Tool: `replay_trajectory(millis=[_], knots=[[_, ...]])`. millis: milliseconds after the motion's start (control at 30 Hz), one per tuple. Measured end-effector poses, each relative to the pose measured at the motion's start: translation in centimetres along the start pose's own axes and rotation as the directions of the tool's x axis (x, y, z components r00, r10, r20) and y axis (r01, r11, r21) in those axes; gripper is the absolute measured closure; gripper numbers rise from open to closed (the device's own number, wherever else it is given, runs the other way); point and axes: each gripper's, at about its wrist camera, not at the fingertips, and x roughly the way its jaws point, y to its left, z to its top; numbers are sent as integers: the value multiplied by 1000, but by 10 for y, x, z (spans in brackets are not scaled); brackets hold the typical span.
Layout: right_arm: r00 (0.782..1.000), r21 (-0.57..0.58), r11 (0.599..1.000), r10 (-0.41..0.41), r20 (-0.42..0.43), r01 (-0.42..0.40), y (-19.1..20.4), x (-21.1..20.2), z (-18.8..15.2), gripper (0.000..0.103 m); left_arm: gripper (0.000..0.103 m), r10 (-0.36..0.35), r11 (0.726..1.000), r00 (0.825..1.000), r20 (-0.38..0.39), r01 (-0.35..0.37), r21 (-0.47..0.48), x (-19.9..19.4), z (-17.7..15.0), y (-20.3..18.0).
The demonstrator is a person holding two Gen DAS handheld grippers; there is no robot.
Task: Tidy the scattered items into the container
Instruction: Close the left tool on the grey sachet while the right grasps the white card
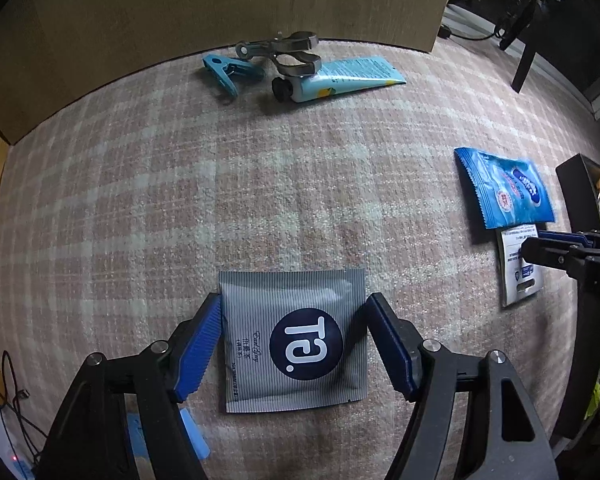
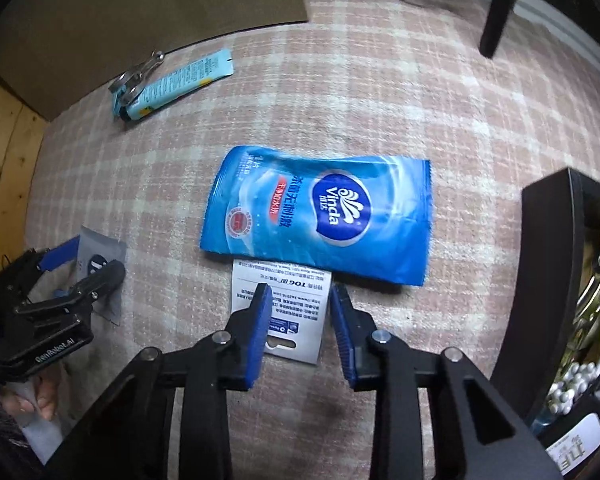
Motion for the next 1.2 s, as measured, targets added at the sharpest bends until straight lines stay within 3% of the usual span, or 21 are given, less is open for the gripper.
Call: replay_trajectory(millis=[33,67,133,300,533,633,700,767,833,900,933,1067,1200], knots=[[1000,11,1000,5,-2,-5,-3,-1,2,71,33,0,1000,1000,-1,0,2,4,2,2],[1000,16,1000,1,-7,-1,-6,-2,8,60,33,0,1000,1000,-2,0,3,7,6,3],[1000,8,1000,-19,-2,19,-7,-1,19,51,33,-1,1000,1000,-1,1,2,9,7,4],[995,-52,994,-99,6,99,24,3,38,44,33,-10,1000,1000,1,10,-5,18,11,11],[979,-93,975,-203,-23,200,45,19,56,40,35,-21,1000,1000,14,21,-9,20,11,20],[980,-104,975,-198,-5,196,46,16,59,41,44,-41,999,999,29,42,-24,14,9,24],[983,-104,977,-185,3,184,43,13,62,46,56,-46,998,998,33,47,-30,10,9,26],[987,-102,981,-163,4,163,40,11,67,47,58,-39,999,999,27,40,-34,11,9,29],[989,-89,985,-146,-1,145,31,10,68,47,58,-44,998,999,24,45,-41,11,10,32],[989,-91,985,-146,-4,145,30,9,74,47,46,-66,997,998,17,67,-50,11,11,34],[989,-95,984,-150,-3,149,31,9,76,47,44,-74,996,997,11,74,-48,12,12,35],[987,-110,981,-163,1,162,33,9,86,47,46,-7,1000,1000,-5,7,7,21,7,20],[988,-118,981,-155,2,154,32,8,98,47,40,31,999,999,21,-32,26,24,5,11]])
